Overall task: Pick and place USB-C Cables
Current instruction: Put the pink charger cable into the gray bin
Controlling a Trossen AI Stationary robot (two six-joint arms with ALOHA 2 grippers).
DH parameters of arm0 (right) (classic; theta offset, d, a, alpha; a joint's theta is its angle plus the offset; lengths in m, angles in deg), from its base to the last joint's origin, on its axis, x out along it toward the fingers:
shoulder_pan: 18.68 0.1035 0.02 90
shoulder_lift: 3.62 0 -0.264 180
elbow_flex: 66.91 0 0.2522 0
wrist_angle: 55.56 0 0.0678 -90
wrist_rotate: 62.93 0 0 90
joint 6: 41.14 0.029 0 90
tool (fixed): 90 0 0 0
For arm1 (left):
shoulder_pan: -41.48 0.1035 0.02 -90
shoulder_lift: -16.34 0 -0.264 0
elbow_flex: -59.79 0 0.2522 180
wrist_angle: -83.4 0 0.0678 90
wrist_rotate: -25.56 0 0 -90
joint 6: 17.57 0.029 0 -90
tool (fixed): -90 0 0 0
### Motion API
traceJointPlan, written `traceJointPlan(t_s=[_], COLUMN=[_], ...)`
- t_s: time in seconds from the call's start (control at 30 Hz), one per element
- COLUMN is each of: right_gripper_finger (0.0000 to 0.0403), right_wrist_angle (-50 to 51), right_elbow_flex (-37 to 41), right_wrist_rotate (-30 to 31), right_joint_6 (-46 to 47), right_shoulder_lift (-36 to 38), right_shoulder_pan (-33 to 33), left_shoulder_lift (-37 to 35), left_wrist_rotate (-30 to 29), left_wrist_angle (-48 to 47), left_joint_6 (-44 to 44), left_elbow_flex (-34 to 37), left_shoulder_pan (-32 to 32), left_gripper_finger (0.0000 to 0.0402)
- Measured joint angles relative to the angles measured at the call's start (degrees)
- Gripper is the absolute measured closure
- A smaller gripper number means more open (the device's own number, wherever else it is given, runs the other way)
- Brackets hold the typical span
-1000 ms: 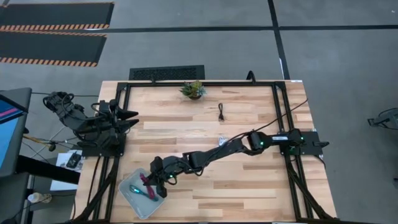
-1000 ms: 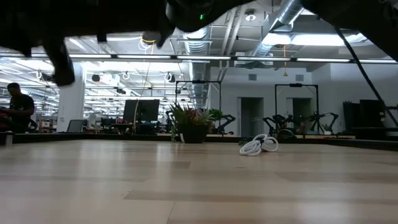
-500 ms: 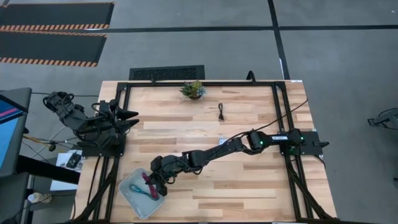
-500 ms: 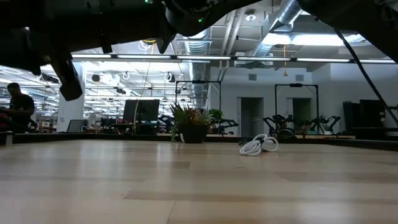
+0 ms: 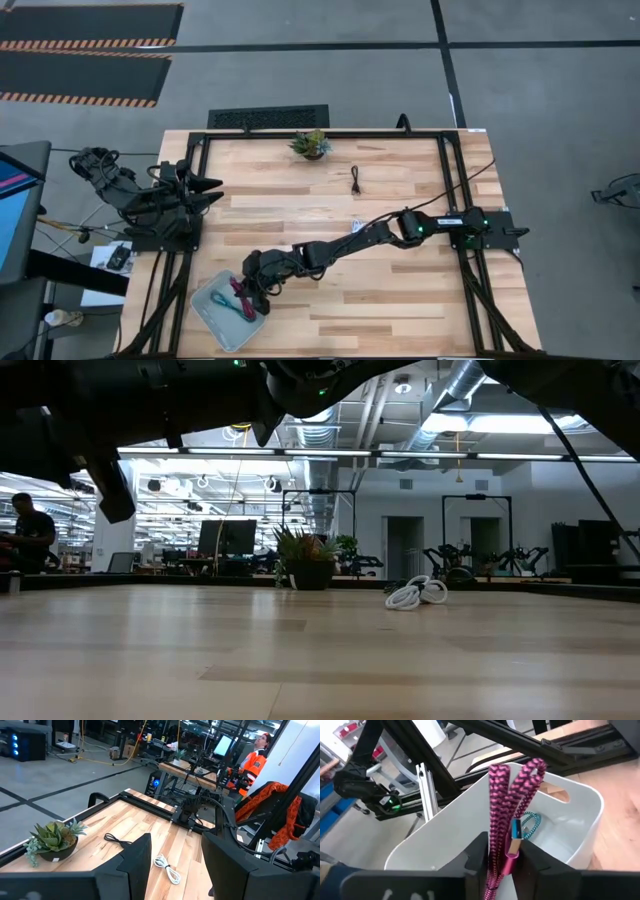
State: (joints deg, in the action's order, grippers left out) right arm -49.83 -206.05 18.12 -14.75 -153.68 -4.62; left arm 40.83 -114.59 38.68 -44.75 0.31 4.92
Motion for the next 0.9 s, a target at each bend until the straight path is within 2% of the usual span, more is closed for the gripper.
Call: traceJointPlan(t_s=[0.47,0.9], right_gripper_finger=[0.0168,0.0091], right_wrist_angle=[-0.2,-3.67], right_elbow_flex=[0.0,0.0], right_wrist_rotate=[0.22,0.13], right_joint_6=[-0.99,-5.81], right_shoulder_lift=[0.0,0.0], right_shoulder_pan=[0.15,1.36], left_shoulder_lift=[0.0,0.0], left_wrist_rotate=[0.0,0.0], left_wrist_angle=[-0.02,-0.01], left_joint_6=[-0.02,-0.01], left_elbow_flex=[0.0,0.0], left_shoulder_pan=[0.0,0.0], left_gripper_finger=[0.0239,0.0239])
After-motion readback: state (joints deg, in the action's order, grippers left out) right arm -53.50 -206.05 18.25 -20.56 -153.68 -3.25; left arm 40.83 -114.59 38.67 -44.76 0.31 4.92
